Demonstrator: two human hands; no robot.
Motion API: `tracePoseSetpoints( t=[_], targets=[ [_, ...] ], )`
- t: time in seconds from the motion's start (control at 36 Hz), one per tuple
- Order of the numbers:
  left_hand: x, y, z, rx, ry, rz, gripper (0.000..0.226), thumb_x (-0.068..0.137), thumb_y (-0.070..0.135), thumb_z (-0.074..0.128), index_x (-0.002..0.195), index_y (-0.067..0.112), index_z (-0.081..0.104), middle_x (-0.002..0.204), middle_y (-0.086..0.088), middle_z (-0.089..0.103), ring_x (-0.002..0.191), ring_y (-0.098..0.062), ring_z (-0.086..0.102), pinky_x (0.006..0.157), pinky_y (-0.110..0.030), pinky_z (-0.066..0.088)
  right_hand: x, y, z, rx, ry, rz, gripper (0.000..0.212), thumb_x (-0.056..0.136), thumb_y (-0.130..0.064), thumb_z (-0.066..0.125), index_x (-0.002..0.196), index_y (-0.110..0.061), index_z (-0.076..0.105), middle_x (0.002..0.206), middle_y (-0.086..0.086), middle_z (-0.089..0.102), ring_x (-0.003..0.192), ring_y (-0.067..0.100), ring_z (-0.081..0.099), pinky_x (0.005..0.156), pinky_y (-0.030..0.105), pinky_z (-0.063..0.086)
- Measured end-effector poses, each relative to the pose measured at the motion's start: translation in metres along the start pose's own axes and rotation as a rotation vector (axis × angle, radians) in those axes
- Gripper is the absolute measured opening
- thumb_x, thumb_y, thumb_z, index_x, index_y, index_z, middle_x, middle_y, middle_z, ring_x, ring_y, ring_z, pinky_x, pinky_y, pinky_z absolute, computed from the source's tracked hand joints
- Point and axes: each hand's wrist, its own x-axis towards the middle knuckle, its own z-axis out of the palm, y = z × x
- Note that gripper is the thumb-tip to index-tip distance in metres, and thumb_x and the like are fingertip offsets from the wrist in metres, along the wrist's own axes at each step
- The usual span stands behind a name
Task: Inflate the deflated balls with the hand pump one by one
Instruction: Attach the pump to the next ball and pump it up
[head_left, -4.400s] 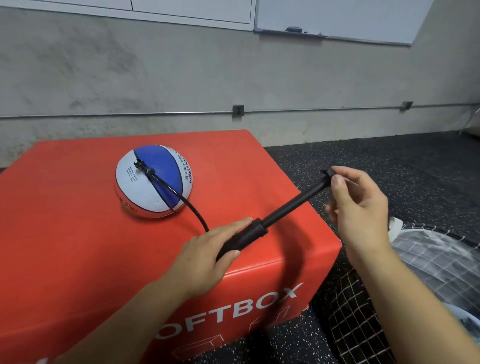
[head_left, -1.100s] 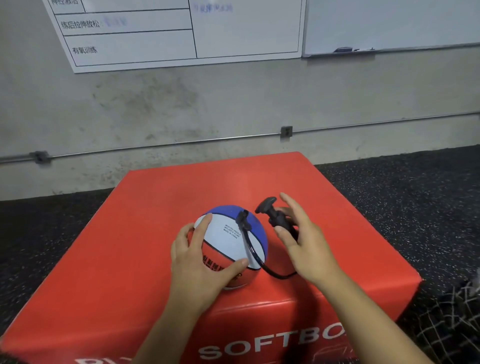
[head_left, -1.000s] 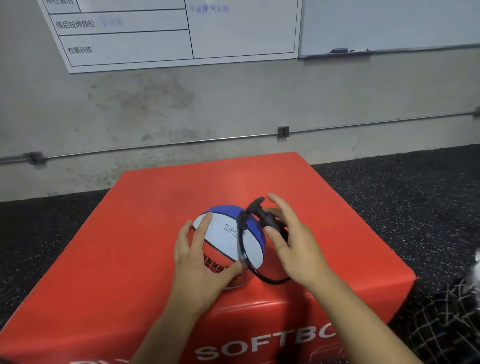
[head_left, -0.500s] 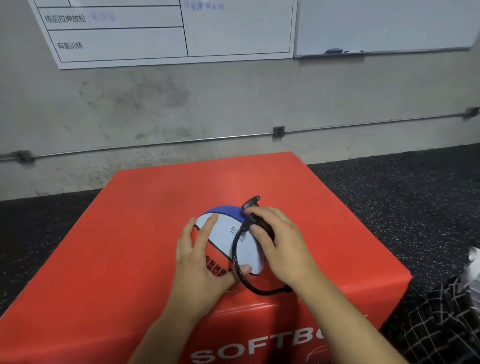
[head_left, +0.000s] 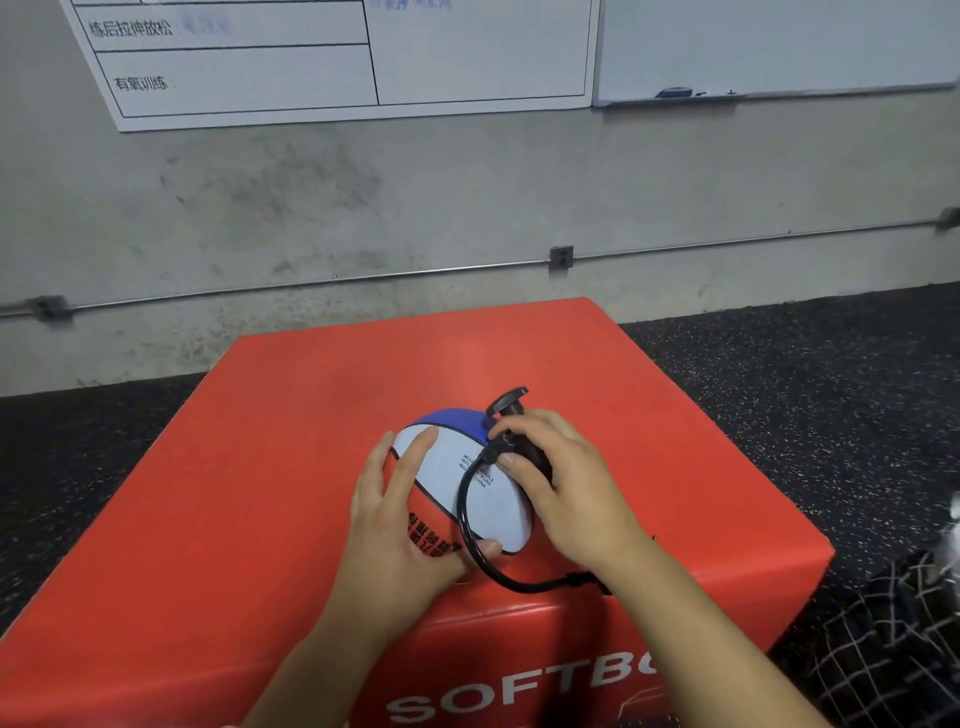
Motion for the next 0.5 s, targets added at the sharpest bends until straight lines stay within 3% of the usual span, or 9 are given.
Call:
tracePoseSetpoints(
  t=[0.33,0.5],
  targets=[
    [0.001,-0.006,-0.004,-0.019,-0.030,0.020,0.113,0.055,0.078,0.085,0.152,0.063,0.029,0.167,0.025,0.013,0.154,0.005,0.014,0.119,-0.031,0.025,-0.007,-0.007,0.001,0.045,0.035,-0.004,0.021,0.100,-0.023,0.063,0.119,-0.031,0.068,0.119,-0.013,0.060,0.115,0.011,0.060,0.100,0.025,0.045],
    [0.002,-0.004,-0.001,-0.021,-0.030,0.039,0.109,0.056,0.082,0.081,0.147,0.071,0.023,0.167,0.028,0.011,0.154,0.004,0.014,0.118,-0.028,0.024,-0.011,-0.009,-0.004,0.091,0.036,0.015,0.023,0.100,-0.014,0.066,0.118,-0.027,0.070,0.118,-0.007,0.061,0.113,0.013,0.062,0.097,0.019,0.044]
  ],
)
